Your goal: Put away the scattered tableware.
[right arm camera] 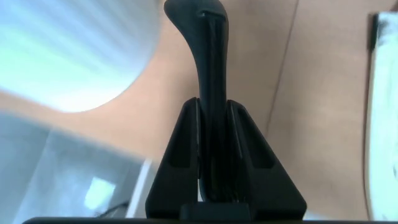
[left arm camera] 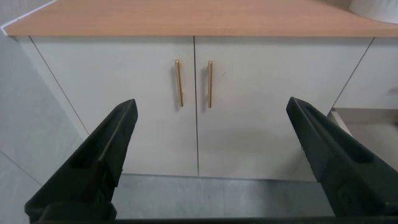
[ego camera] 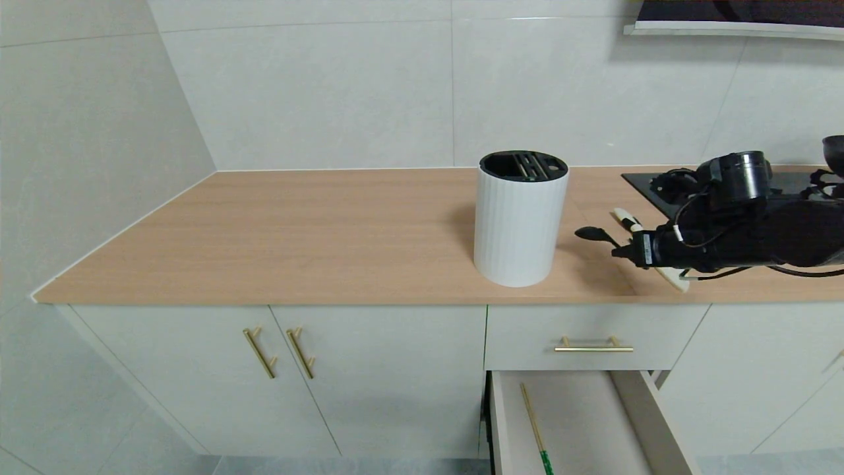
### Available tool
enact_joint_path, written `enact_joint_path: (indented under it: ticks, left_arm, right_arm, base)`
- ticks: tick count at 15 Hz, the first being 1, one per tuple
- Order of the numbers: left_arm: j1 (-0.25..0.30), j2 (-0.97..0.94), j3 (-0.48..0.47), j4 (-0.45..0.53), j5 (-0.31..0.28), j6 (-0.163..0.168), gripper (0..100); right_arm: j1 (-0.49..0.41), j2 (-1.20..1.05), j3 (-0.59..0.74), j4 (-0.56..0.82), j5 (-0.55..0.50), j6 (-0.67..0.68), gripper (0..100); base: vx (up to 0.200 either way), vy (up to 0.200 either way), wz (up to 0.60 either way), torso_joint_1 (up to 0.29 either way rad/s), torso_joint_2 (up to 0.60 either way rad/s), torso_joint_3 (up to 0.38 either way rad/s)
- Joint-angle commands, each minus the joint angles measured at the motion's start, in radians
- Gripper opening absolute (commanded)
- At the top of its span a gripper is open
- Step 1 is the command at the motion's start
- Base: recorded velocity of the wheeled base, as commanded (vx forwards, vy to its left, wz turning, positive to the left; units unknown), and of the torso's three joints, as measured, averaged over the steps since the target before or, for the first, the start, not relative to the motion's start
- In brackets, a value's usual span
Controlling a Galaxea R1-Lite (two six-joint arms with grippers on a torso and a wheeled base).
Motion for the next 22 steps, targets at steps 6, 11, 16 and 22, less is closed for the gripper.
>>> enact_joint_path:
  ticks: [6,11,16,22]
  left_arm:
    - [0.0,0.0,0.0,0.0,0.0,-0.001,100]
    - [0.0,0.0,0.0,0.0,0.0,-0.001,100]
    - [0.001,0.0,0.0,-0.001,0.0,-0.001,100]
    - [0.0,0.0,0.0,0.0,0.0,-0.001,100]
  right_arm:
    - [0.04,-0.393,0.338,0.057,-0.068,0.01,0]
    - [0.04,-0.468,0.52,-0.023,-0.075,0.002,0]
    - [0.05,-0.41,0.535,-0.026,-0.077,0.001,0]
    - [0.109,-0.321,0.563,-0.072,-0.161,0.001,0]
  base:
    - [0.0,0.0,0.0,0.0,0.0,0.0]
    - [0.0,0.0,0.0,0.0,0.0,0.0]
    - [0.0,0.0,0.0,0.0,0.0,0.0]
    - [0.0,0.0,0.0,0.0,0.0,0.0]
